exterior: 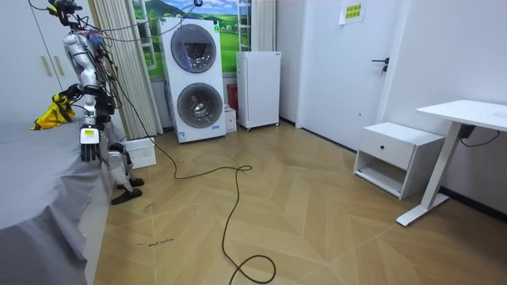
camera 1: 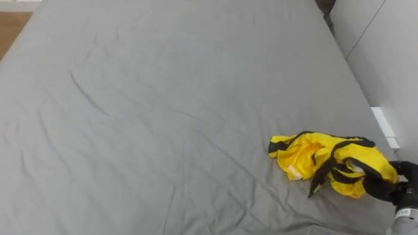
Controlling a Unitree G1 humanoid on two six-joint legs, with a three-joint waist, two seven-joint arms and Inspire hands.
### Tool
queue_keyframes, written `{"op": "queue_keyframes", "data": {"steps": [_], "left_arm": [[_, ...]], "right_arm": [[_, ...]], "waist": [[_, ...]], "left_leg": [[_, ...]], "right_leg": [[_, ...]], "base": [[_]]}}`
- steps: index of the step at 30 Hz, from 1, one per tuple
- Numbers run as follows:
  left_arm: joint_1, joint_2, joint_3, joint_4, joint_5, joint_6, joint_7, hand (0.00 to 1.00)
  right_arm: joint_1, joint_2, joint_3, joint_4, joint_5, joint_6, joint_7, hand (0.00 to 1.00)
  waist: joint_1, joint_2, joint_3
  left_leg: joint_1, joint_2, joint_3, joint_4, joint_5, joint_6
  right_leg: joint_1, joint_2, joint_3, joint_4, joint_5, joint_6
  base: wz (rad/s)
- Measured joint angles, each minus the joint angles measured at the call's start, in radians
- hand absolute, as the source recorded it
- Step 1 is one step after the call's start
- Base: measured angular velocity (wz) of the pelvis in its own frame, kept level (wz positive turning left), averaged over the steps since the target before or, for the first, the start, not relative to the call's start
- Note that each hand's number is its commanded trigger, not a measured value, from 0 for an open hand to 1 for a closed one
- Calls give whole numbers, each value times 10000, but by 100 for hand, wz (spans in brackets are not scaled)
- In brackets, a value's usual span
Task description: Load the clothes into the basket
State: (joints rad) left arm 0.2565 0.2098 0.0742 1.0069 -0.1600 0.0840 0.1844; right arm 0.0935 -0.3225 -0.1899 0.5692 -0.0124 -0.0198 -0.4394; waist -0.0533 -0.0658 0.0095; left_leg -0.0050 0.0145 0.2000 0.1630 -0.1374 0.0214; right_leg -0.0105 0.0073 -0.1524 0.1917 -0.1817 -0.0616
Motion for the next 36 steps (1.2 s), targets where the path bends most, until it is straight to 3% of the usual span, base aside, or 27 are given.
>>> {"op": "queue_keyframes", "data": {"steps": [4,11,19,23,27,36], "left_arm": [[172,-5,128,0,372,222,37,0],[367,-19,731,2,1137,699,-35,0],[370,-1,788,2,1332,1253,-121,0],[373,3,801,2,1333,1761,-45,0],[379,3,778,22,1326,2177,-43,0],[392,4,397,44,1209,2471,-4,0]], "right_arm": [[500,1,-110,-37,1,4,26,100],[1100,0,-1387,1,79,12,109,100],[1352,38,-1444,449,77,238,103,100],[1394,36,-1498,434,67,237,10,100],[1402,35,-1770,453,72,236,-129,100],[1229,-52,-1975,451,457,158,-719,100]], "waist": [[-270,-13,8],[-604,-56,44],[-904,57,47],[-1346,82,44],[-1858,171,110],[-2068,447,196]], "left_leg": [[104,40,276,-66,-32,12],[146,164,887,-186,-40,-4],[-233,331,1553,-130,-48,-15],[-500,428,2096,-102,-57,-31],[-769,457,2295,-5,-71,-24],[-1516,763,3350,446,-278,-76]], "right_leg": [[-13,46,255,-14,122,-67],[-266,207,884,-13,297,-98],[-891,427,1676,1,562,-96],[-1361,512,2022,160,661,-130],[-1751,592,2385,362,684,-122],[-2853,936,3442,658,921,25]], "base": [[-23],[-27],[-26],[-26],[-15],[-32]]}}
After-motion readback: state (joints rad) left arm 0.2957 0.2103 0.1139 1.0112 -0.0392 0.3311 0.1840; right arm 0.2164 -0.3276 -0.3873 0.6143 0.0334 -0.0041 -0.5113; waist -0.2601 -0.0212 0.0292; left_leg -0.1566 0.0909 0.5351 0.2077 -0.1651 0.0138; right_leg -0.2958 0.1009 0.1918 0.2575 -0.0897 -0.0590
